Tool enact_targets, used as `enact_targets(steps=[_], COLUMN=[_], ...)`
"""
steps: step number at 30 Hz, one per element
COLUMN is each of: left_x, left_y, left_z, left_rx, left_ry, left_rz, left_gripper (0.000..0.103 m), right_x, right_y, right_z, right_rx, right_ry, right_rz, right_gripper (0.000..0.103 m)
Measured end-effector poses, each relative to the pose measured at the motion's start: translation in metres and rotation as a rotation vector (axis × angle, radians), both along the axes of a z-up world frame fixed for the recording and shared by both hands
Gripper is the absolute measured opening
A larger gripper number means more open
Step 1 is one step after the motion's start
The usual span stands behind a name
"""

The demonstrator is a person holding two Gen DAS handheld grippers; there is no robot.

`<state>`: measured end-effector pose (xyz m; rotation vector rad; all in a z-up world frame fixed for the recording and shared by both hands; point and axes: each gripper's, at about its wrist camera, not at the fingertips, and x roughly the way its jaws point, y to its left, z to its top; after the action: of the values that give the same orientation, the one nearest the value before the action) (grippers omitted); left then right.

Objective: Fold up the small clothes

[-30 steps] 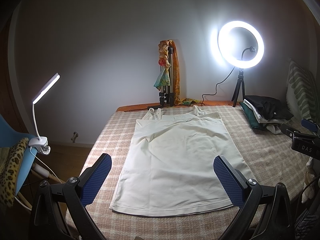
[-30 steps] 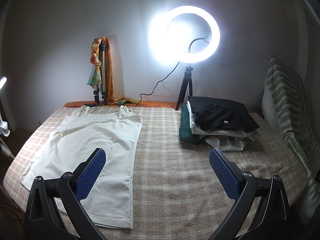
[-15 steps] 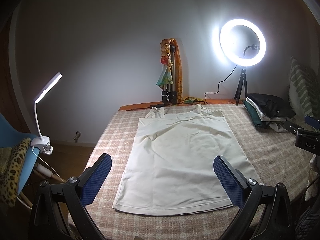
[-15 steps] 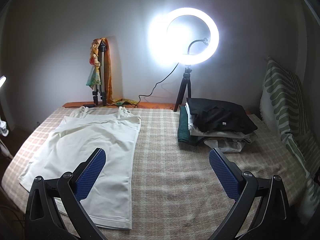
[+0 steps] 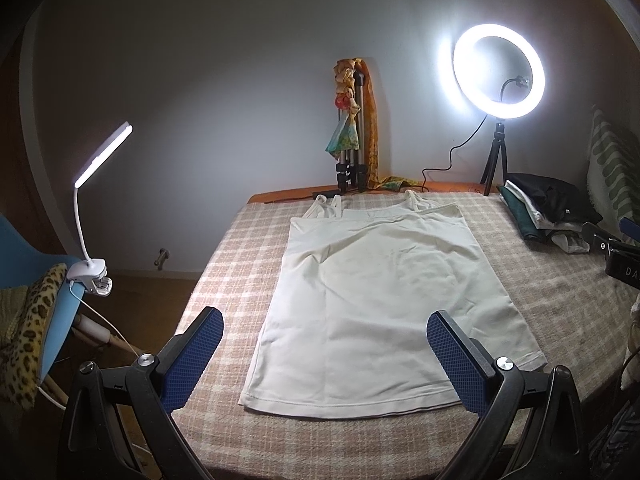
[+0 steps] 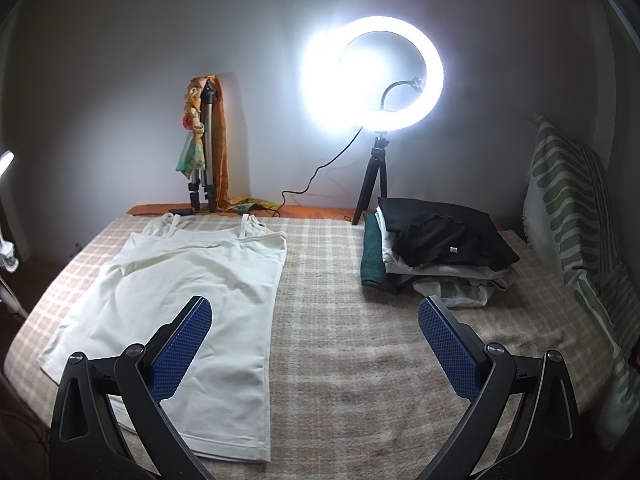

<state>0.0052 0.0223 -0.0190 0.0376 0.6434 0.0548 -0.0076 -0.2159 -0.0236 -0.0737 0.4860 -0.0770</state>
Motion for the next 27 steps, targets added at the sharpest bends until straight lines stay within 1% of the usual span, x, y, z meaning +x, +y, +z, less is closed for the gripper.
enact_targets(steps=[2, 7, 9, 12, 13, 15, 17, 19, 20, 22, 23, 25, 26, 27], left_x=[0.0, 0.005, 0.006, 0.006, 0.006, 0.007, 0.008, 0.01, 0.01, 0.011, 0.012, 0.012, 0.014, 0.016], left_y=[0.005, 0.024, 0.033, 0.049, 0.054, 0.063, 0.069, 0.073, 0.075, 0.083, 0.087, 0.094, 0.097, 0.098], left_z=[-0.003, -0.018, -0.025, -0.035, -0.038, -0.046, -0.056, -0.065, -0.07, -0.081, -0.085, -0.096, -0.101, -0.106], left_rx=[-0.012, -0.043, -0.057, -0.098, -0.111, -0.124, -0.117, -0.101, -0.101, -0.126, -0.142, -0.17, -0.177, -0.181], left_ry=[0.015, 0.068, 0.089, 0.114, 0.122, 0.142, 0.17, 0.196, 0.208, 0.235, 0.245, 0.271, 0.285, 0.3], left_rz=[0.003, 0.01, 0.017, 0.026, 0.028, 0.033, 0.028, 0.024, 0.023, 0.024, 0.024, 0.026, 0.027, 0.026], left_gripper=[0.101, 0.09, 0.087, 0.078, 0.075, 0.072, 0.071, 0.063, 0.06, 0.059, 0.059, 0.057, 0.055, 0.052], right_x=[0.003, 0.022, 0.031, 0.042, 0.048, 0.063, 0.082, 0.103, 0.11, 0.128, 0.134, 0.149, 0.158, 0.166], right_y=[0.004, 0.017, 0.027, 0.043, 0.05, 0.063, 0.072, 0.084, 0.089, 0.104, 0.109, 0.122, 0.132, 0.141], right_z=[-0.002, -0.01, -0.011, -0.011, -0.01, -0.008, -0.008, -0.008, -0.01, -0.014, -0.017, -0.023, -0.026, -0.028], right_rx=[-0.002, 0.015, 0.027, 0.049, 0.056, 0.069, 0.09, 0.116, 0.124, 0.134, 0.138, 0.146, 0.155, 0.166], right_ry=[0.008, 0.06, 0.066, 0.054, 0.051, 0.066, 0.103, 0.142, 0.153, 0.174, 0.185, 0.217, 0.245, 0.27], right_rz=[0.009, 0.076, 0.126, 0.231, 0.257, 0.293, 0.334, 0.388, 0.408, 0.452, 0.473, 0.522, 0.551, 0.57], right_gripper=[0.103, 0.103, 0.103, 0.103, 0.103, 0.103, 0.103, 0.103, 0.103, 0.103, 0.101, 0.091, 0.083, 0.08])
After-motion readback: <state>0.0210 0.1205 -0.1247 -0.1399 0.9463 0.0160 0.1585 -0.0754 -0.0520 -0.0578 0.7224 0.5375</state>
